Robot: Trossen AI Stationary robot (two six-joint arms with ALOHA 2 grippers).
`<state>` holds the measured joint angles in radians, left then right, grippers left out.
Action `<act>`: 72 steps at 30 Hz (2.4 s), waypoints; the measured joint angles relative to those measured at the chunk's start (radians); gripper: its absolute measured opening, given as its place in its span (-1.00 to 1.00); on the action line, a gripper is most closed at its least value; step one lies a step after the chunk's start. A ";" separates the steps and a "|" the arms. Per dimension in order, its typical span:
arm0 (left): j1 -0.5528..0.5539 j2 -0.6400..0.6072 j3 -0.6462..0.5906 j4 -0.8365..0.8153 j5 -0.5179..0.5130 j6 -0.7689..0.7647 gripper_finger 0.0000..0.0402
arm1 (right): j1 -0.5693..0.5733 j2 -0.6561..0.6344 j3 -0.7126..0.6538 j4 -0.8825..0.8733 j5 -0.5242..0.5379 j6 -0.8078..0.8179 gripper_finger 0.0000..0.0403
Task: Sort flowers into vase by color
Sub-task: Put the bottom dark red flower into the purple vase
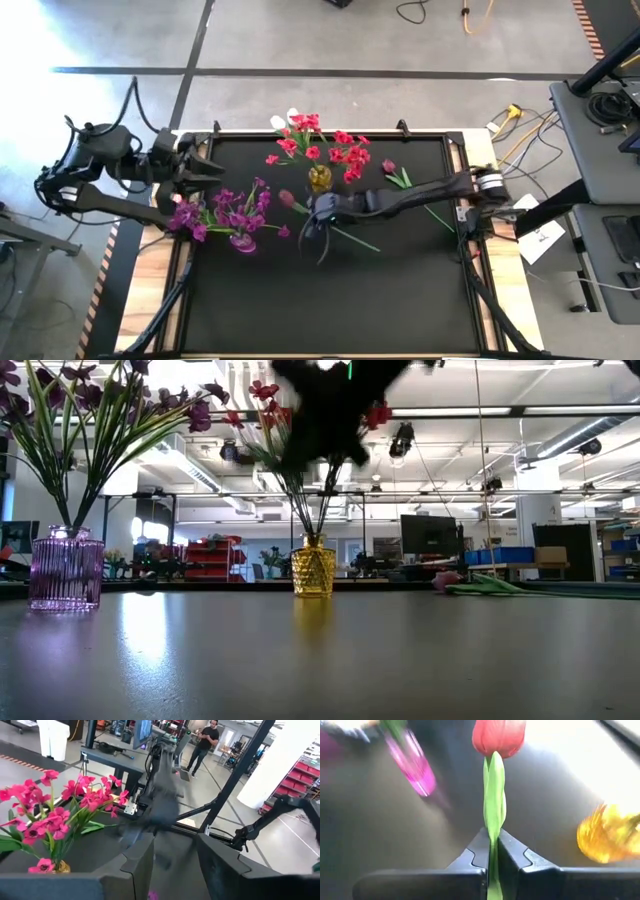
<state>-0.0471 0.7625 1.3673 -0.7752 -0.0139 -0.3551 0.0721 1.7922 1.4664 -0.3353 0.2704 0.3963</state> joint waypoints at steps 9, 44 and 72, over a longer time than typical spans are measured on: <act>0.000 -0.006 -0.045 0.058 -0.003 0.058 -0.05 | 0.072 -0.189 0.180 0.296 0.115 -0.138 -0.95; 0.001 0.259 -0.245 0.891 0.057 0.170 -0.96 | 0.115 -0.112 0.281 0.447 0.116 -0.316 -0.84; 0.002 -0.043 0.215 -0.298 0.129 0.268 -1.00 | 0.209 -0.187 0.281 0.438 0.231 -0.290 0.28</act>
<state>-0.0452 0.7196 1.5826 -1.0730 0.1154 -0.0868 0.2813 1.6051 1.7473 0.1028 0.5018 0.1059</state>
